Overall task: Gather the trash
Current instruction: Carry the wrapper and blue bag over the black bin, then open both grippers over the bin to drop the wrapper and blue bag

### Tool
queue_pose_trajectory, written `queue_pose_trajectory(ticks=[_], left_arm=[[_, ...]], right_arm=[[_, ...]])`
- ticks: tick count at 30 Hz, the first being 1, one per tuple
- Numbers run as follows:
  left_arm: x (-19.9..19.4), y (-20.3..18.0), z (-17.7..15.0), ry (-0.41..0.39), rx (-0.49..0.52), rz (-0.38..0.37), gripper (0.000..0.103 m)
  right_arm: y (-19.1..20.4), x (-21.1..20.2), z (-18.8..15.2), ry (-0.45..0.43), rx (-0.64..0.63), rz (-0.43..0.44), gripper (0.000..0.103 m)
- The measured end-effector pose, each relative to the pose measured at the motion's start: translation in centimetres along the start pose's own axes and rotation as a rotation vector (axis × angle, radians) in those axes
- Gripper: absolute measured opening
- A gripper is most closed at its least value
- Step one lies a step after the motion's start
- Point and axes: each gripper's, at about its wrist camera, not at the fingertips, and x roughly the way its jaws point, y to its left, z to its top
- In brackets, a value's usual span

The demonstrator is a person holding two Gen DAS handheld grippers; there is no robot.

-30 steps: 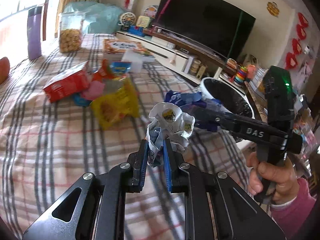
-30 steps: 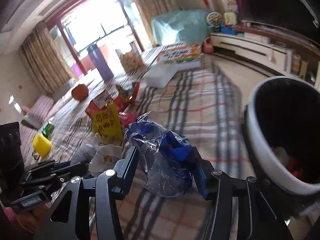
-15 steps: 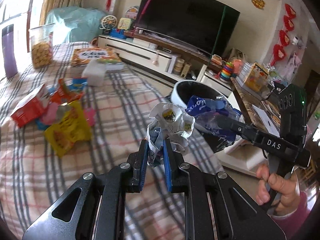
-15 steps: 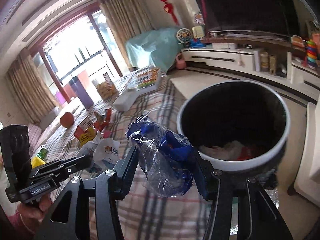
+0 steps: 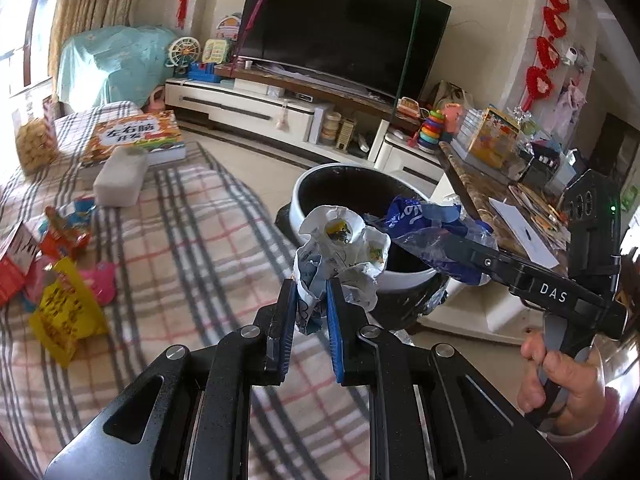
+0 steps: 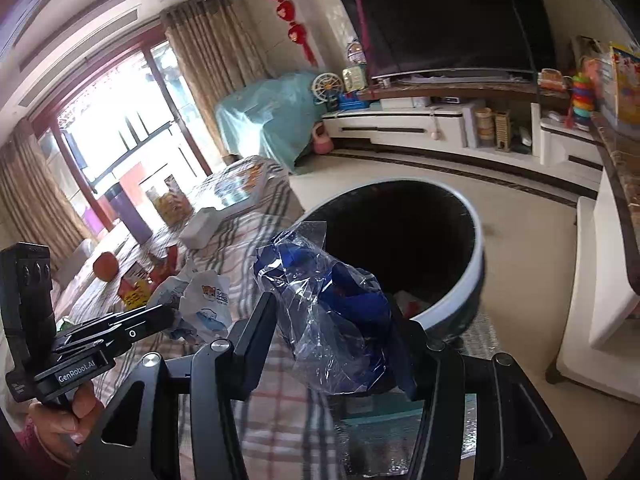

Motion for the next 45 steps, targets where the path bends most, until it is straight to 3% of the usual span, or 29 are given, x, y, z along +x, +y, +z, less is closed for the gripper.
queue_pose_trajectory(ticks=[18,45], left_arm=[[3.8,-2.7,3.2,0.017,0.058,-0.002,0.014],[9.0,-3.2,5.5,0.085,0.067,0.035,0.015]], right_arm=[[-3.7,0.5,2.1,-0.005,0.027,-0.067,0.053],[-4.8,4.8,4.3,0.064,-0.002,-0.109,0.056]])
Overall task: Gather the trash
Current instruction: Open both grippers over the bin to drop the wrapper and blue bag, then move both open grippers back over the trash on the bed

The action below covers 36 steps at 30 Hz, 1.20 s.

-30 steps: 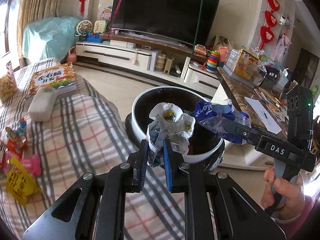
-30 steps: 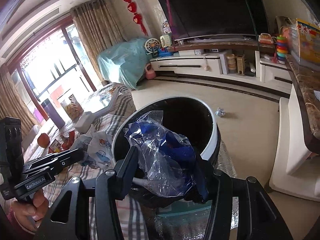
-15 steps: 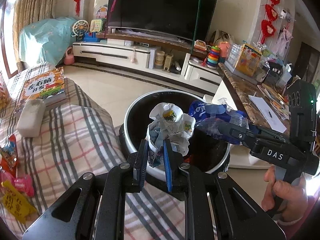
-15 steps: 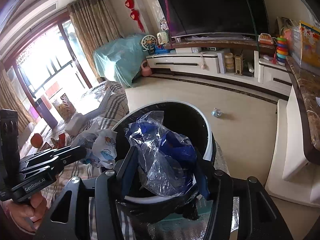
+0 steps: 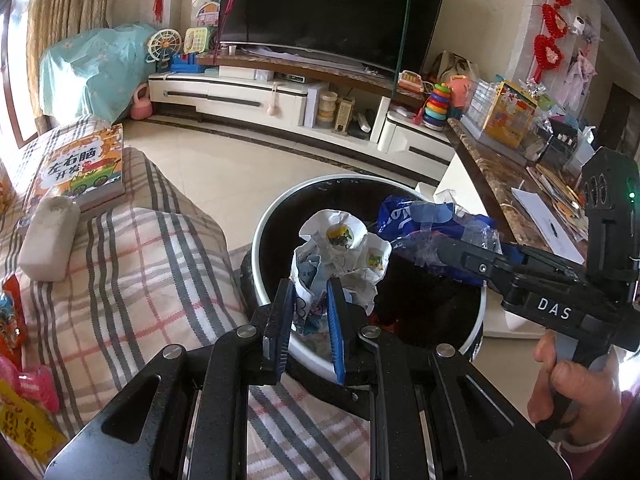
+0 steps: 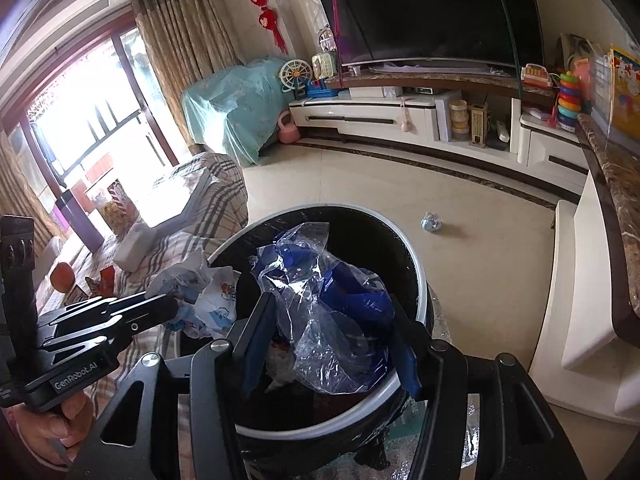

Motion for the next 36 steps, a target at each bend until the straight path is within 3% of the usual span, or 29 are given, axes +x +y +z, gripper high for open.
queue_pose_trajectory(ticks=[8,11,13,19,22,26,36], left_arm=[[0.4,0.0,0.3,0.001,0.0,-0.002,0.015],[0.6,-0.1,0.5,0.0,-0.011,-0.004,0.03],[0.4,0.0,0.5,-0.011,-0.023,-0.01,0.047],[-1.0,0.4,-0.3,-0.039,-0.03,0.0,0.058],[-2.2,1.4,-1.5,-0.049,-0.057,0.007,0.062],[-3.8,2.9,-3.6,-0.051,-0.101,0.027,0.065],[-8.9,7.5,-9.0,-0.069,-0.23,0.071,0.066]], right_arm=[[-0.5,0.6,0.2,0.007,0.004,-0.001,0.056],[-0.6,0.8,0.4,0.011,0.0,-0.001,0.061],[-0.7,1.1,0.7,0.02,0.002,-0.004,0.068],[-0.7,0.4,0.6,0.005,0.019,-0.009,0.077],[-0.6,-0.5,0.1,-0.012,0.04,0.0,0.081],[0.3,-1.6,-1.1,-0.034,0.061,0.034,0.093],[5.1,-2.5,-4.1,-0.034,0.054,0.131,0.095]])
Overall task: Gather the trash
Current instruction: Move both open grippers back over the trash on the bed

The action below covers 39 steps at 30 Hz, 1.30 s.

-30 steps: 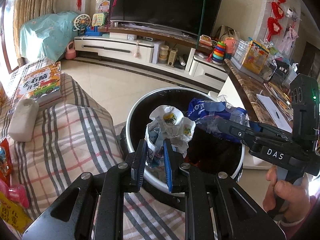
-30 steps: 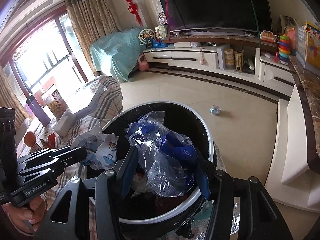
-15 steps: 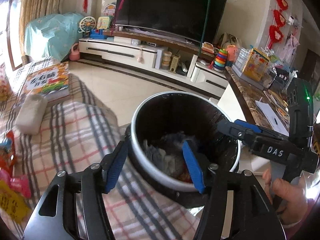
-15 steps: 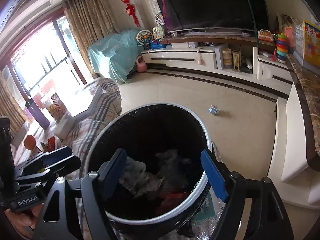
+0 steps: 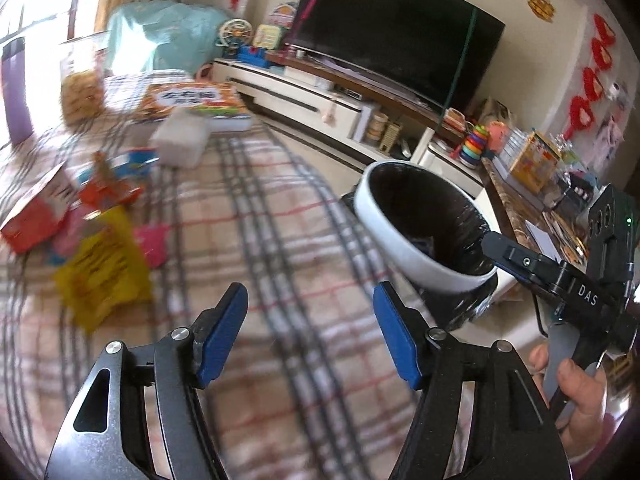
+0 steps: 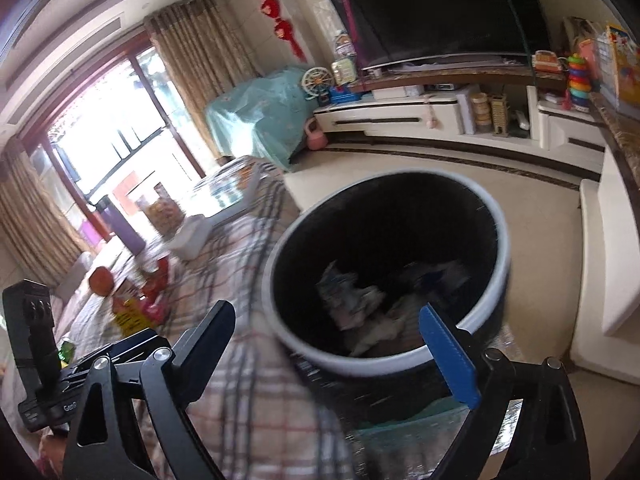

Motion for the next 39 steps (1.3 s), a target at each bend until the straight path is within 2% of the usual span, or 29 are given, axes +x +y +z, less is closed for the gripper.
queue_pose_trajectory(ticks=[5,12,25,33,37,39], left_arm=[[-2.2,2.5,-1.6,-0.01,-0.017,0.035,0.066],[-4.7,7.8,-3.9,-0.017,-0.097,0.102,0.067],[-8.0,15.7,-5.0,-0.051,-0.211,0.228,0.067],[-8.0,18.1,-4.5,-0.041,-0.22,0.25,0.068],[-7.6,18.8,-3.7,-0.033,-0.188,0.247,0.071],[-7.2,19.4,-2.8,-0.033,-0.152,0.221,0.075]], right_arm=[[2.7,0.7,-1.2,0.028,-0.028,0.046,0.095],[6.9,2.5,-3.2,0.088,-0.086,0.105,0.095],[14.4,5.6,-5.5,0.161,-0.198,0.202,0.095],[17.5,7.6,-5.8,0.184,-0.249,0.242,0.095],[18.7,8.5,-5.7,0.195,-0.272,0.264,0.095],[19.3,9.0,-5.6,0.198,-0.285,0.274,0.095]])
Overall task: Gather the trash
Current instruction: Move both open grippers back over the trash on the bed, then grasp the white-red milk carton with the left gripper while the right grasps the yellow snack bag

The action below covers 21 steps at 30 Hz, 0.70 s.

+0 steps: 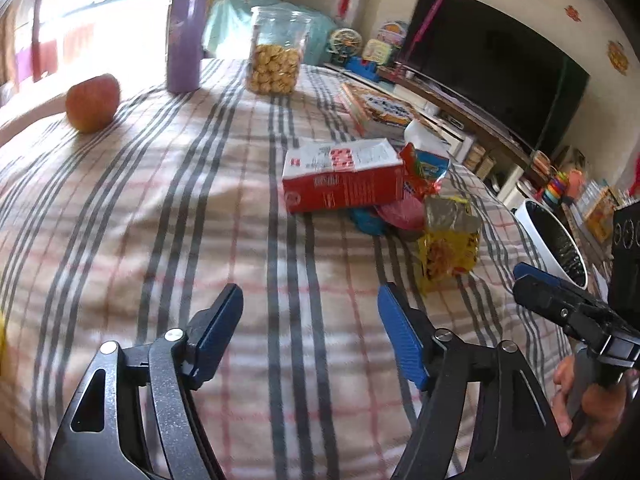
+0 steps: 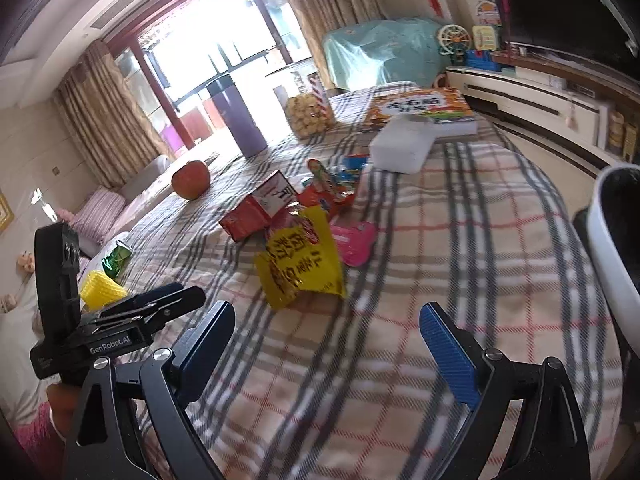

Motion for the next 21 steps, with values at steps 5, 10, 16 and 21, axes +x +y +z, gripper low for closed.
queue_pose_trajectory(ticks=[5,10,16,21], left_arm=[[2.2,0.7,2.8,0.043,0.122,-0.075,0.079],[4.1,1.0,5.1,0.056,0.258,-0.072,0.082],[5.0,1.4,6.5,0.026,0.266,-0.109,0.08],[5.6,0.2,5.9,0.043,0.297,-0.143,0.031]], right_arm=[[0.3,1.6,1.0,0.02,-0.017,0.031,0.095],[0.3,2.8,1.7,0.022,-0.017,0.037,0.094],[0.5,4.0,2.2,0.035,-0.029,0.035,0.068],[0.4,4.5,1.9,0.061,-0.016,0.053,0.028]])
